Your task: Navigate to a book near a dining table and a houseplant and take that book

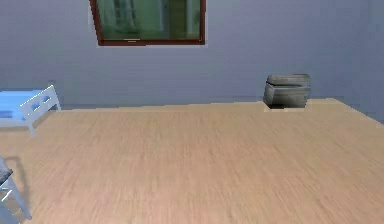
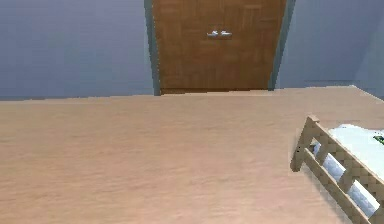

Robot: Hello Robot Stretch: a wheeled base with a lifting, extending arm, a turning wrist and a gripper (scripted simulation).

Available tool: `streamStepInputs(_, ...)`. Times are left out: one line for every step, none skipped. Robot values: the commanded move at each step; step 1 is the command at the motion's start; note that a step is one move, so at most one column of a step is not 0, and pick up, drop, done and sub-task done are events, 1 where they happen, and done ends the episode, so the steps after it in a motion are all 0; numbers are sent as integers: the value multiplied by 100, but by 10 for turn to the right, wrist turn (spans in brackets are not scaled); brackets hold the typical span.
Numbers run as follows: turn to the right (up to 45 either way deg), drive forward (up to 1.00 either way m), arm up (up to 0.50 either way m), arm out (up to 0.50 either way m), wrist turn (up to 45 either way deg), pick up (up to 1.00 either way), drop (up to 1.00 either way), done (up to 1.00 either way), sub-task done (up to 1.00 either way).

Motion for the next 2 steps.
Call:
streamStepInputs(-30,0,0,0,0,0,0,0,0)
streamStepInputs(0,85,0,0,0,0,0,0,0)
